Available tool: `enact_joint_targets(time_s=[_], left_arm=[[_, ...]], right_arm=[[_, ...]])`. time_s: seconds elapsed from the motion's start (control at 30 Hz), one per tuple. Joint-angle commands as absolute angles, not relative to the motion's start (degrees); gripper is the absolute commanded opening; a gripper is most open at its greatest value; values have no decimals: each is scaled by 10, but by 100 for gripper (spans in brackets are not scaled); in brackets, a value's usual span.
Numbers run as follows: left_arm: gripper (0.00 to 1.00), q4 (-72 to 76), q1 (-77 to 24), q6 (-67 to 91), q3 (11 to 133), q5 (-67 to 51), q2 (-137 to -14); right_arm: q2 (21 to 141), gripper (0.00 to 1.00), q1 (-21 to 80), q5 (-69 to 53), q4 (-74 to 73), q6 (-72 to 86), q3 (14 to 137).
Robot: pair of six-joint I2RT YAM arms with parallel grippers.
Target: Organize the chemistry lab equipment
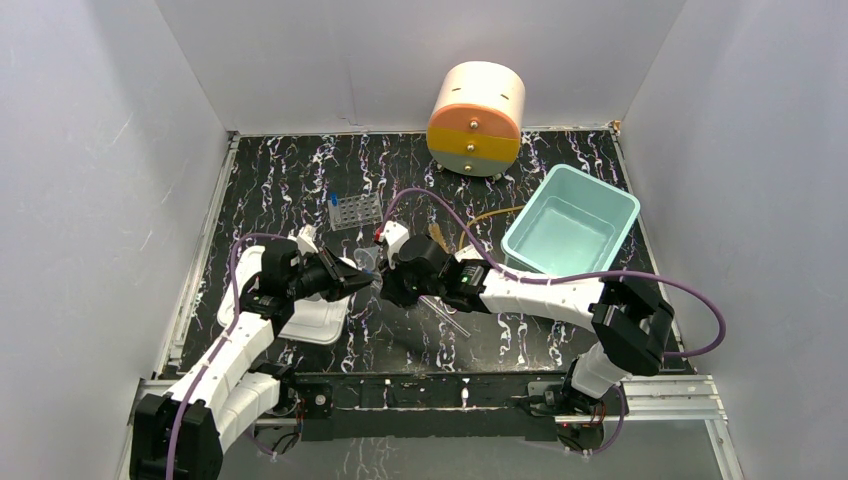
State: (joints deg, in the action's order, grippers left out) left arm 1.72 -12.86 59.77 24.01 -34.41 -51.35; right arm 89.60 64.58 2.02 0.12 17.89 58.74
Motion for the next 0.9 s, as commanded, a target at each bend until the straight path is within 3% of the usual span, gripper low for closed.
enact_joint_targets(time_s=[0.0,0.1,0.27,0.33,0.63,0.87], left_arm=[[0,38,-127,600,256,-376,-512],[0,33,-127,594,260,-374,-509],[0,-53,-127,542,302,-302,-502],[0,-91,-126,518,331,-249,-499],[0,-152,-127,359,488,35,-543],[0,-22,-127,265,492,96,-627]], right_arm=[[897,22,644,15,26,184,616],[898,25,643,16,24,189,618],[895,56,635,26,2,216,623],[884,61,632,28,-11,222,622],[806,66,584,61,-70,262,600],[768,66,523,60,-87,265,581]])
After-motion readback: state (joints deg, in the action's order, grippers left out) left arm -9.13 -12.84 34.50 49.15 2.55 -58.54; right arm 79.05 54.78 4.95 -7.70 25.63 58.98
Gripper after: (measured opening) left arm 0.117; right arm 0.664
